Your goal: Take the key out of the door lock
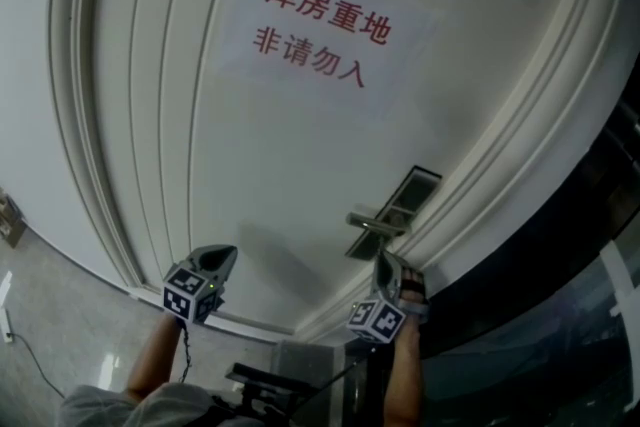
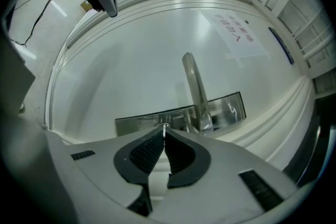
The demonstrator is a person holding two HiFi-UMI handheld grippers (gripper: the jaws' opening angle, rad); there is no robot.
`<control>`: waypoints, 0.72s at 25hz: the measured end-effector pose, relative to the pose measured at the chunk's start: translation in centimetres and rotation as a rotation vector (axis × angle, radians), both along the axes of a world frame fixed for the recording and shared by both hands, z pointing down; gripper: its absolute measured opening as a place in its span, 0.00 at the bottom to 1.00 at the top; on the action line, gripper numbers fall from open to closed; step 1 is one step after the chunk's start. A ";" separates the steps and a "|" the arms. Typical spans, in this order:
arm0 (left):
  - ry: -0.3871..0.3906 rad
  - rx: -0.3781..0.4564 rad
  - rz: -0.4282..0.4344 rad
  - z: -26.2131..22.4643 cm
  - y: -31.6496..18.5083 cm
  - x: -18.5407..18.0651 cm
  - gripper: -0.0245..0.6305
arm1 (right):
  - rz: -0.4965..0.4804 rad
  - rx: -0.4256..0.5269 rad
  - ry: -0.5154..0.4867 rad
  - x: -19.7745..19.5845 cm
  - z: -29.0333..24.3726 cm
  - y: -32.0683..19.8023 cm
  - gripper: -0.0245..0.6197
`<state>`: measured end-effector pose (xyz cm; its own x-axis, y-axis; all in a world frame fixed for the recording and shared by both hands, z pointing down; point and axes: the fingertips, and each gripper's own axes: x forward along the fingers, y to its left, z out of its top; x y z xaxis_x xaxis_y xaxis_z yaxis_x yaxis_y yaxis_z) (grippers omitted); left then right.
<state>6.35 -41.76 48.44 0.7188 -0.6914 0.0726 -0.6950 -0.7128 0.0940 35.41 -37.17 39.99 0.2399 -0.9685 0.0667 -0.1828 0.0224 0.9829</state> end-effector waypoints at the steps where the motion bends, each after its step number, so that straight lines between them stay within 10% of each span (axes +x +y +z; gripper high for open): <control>1: 0.001 0.002 0.002 0.0 0.1 0.1 0.03 | 0.000 0.003 0.001 0.0 0.0 0.2 0.07; 18: -0.002 0.036 0.044 -0.5 3.0 1.0 0.03 | -0.018 0.121 -0.413 -0.6 -0.7 5.8 0.07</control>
